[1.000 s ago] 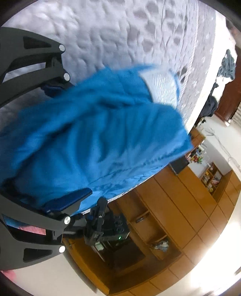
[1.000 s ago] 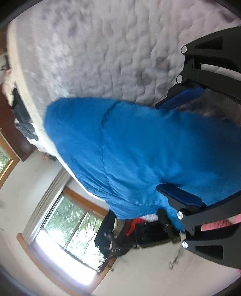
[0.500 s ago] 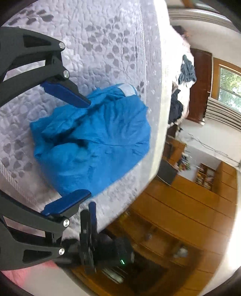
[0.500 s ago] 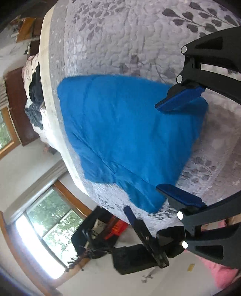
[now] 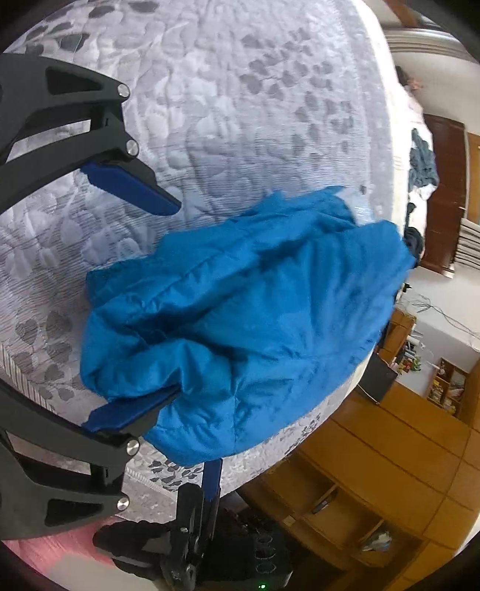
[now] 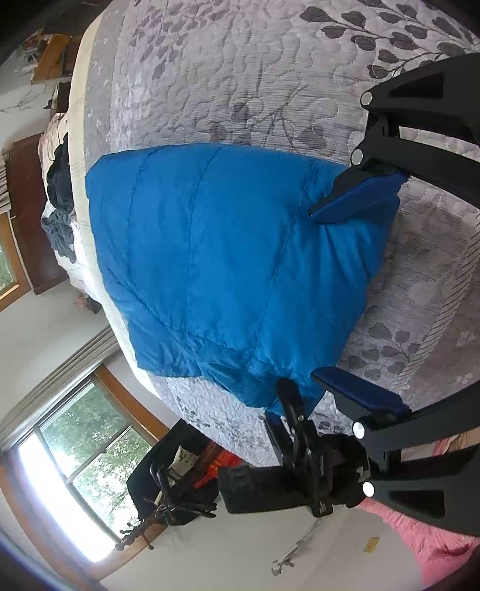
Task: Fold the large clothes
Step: 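Lower the jacket bundle onto the quilt and open both grippers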
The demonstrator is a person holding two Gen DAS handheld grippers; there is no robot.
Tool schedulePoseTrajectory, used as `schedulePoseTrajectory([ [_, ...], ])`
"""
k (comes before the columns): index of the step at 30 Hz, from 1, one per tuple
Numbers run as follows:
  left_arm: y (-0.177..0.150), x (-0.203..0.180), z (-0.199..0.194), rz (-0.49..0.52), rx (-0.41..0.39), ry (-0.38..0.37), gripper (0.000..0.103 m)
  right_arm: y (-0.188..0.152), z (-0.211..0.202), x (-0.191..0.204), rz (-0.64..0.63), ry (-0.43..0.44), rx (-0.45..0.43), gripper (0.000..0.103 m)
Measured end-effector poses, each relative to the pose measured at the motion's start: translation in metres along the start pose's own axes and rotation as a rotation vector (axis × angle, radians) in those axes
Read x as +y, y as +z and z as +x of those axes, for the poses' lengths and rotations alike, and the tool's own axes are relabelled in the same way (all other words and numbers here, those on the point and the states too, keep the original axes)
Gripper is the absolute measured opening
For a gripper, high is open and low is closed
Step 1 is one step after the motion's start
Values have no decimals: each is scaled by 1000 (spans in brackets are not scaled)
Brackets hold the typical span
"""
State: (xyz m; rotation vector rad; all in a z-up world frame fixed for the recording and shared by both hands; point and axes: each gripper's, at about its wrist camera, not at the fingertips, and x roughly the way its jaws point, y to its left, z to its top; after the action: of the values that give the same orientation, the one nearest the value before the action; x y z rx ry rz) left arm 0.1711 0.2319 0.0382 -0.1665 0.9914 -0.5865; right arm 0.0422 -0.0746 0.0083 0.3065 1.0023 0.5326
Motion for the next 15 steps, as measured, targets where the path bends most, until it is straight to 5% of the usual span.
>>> schedulePoseTrajectory([
  [7, -5, 3, -8, -38, -12, -7, 91, -8, -7, 7, -7, -34, -53, 89],
  [9, -7, 0, -17, -34, -29, 13, 90, -11, -11, 9, -4, -52, -70, 97],
  [15, -16, -18, -46, -28, -79, 102, 95, -23, -27, 19, -29, -178, -113, 99],
])
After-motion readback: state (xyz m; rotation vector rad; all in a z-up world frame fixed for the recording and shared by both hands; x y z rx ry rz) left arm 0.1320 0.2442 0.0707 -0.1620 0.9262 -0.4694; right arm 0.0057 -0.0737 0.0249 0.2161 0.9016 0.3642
